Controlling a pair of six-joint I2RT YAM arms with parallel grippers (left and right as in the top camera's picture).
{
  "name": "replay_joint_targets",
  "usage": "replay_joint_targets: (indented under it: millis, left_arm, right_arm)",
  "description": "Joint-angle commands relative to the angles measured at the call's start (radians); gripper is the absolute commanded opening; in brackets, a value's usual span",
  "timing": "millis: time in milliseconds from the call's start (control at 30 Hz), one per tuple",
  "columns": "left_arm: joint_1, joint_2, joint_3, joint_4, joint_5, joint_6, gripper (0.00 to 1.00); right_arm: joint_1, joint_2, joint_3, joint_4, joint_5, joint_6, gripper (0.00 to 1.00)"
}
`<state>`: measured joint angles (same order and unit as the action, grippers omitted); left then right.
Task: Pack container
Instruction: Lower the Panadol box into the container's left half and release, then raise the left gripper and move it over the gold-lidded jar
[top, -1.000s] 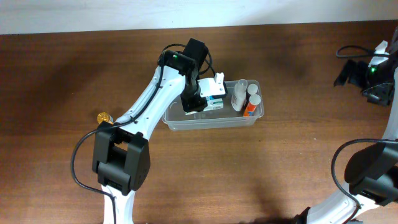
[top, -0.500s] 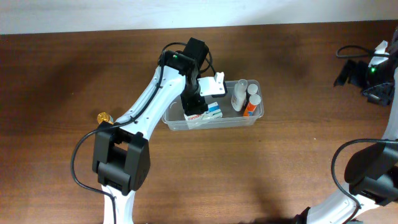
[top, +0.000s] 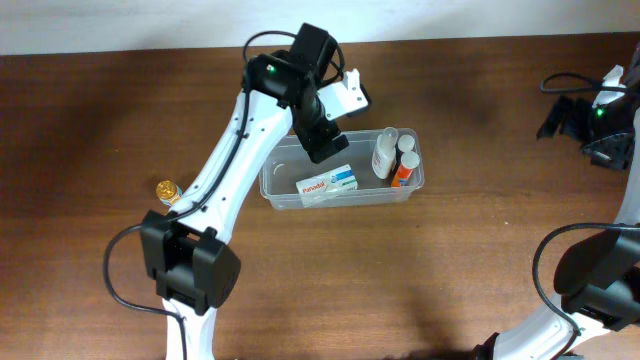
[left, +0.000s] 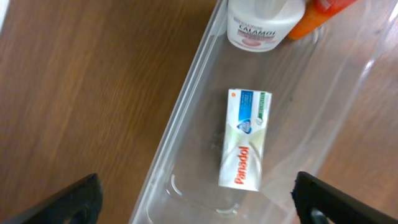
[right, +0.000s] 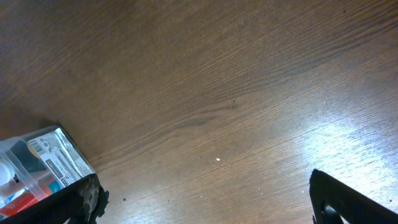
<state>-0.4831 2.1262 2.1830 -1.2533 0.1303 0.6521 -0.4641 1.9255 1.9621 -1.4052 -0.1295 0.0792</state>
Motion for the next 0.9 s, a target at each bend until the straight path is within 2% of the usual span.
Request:
replay_joint_targets:
  millis: [0,100,267,600,867]
  left_arm:
    - [0.002,-0.098,0.056,-0.035,0.003,-0.097,0.99]
    - [0.002,-0.148,0.056,-0.043,-0.005,-0.104,0.99]
    - [0.032,-0.202,0.056,-0.093,-0.098,-0.213,0.99]
    - [0.198,-0.210,0.056,-0.195,-0.100,-0.461,0.99]
    - [0.306,-0.210,0.055,-0.319,-0.063,-0.488,0.99]
  right_arm:
    - [-0.001,-0.015,0.002,0.000,-0.005,0.007,0.98]
    - [-0.001,-0.015,0.002,0.000,-0.005,0.007,0.98]
    - [-0.001,-0.015,0.002,0.000,-0.005,0.007,0.98]
    - [-0.001,-0.015,0.002,0.000,-0.005,0.007,0.98]
    - [-0.001,-0.015,0.002,0.000,-0.005,0.007,0.98]
